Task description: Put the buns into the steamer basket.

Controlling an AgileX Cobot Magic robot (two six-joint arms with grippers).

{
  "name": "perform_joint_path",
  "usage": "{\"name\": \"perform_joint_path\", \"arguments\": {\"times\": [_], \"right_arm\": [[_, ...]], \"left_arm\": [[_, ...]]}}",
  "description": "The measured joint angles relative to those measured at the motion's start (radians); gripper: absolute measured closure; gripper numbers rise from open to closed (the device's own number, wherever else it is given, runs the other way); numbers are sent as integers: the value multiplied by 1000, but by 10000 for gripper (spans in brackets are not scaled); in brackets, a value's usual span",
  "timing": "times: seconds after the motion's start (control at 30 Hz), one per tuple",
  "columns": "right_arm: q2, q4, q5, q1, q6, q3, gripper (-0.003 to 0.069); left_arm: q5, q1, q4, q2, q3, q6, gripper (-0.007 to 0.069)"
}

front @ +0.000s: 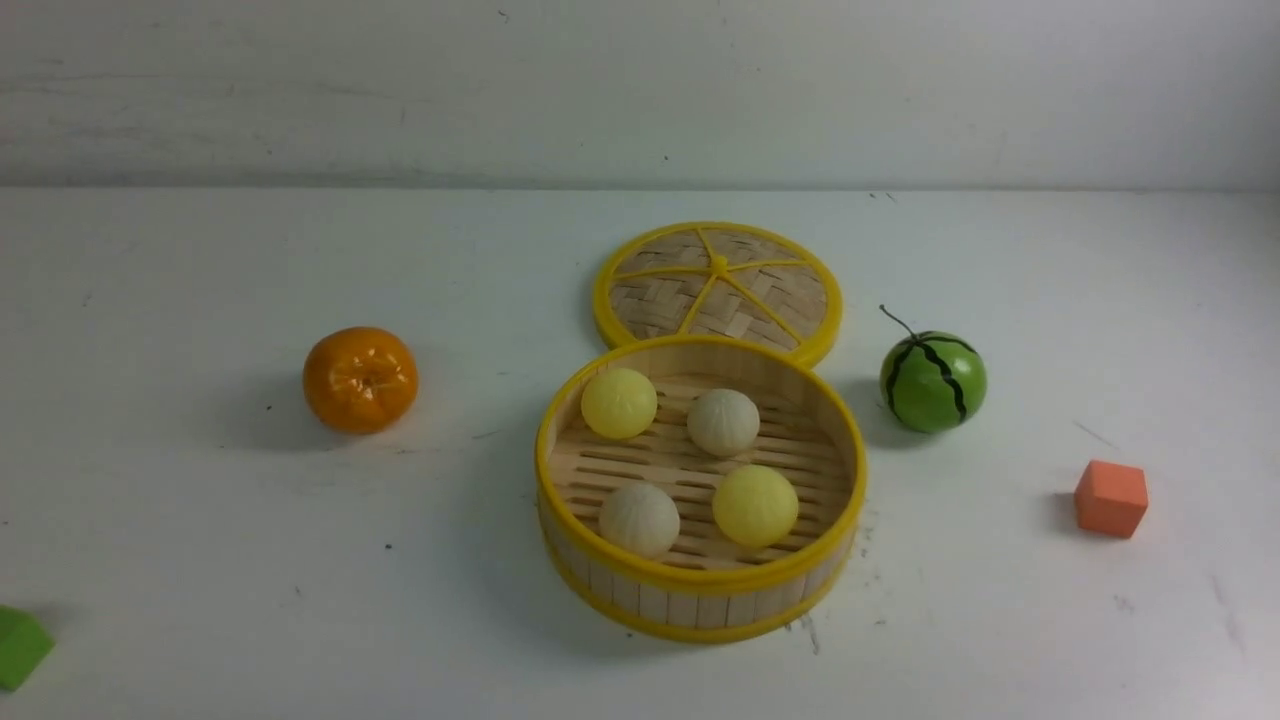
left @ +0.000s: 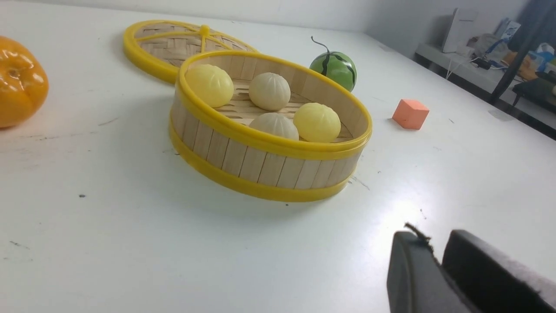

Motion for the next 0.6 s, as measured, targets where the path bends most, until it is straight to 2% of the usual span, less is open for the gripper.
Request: {"name": "perform_joint_path", "arguments": {"times": [0.6], "right_arm": [[-26, -3, 42, -9, -7, 50, 676]], "left_arm": [[0, 0, -2, 8, 0, 0, 512]]}}
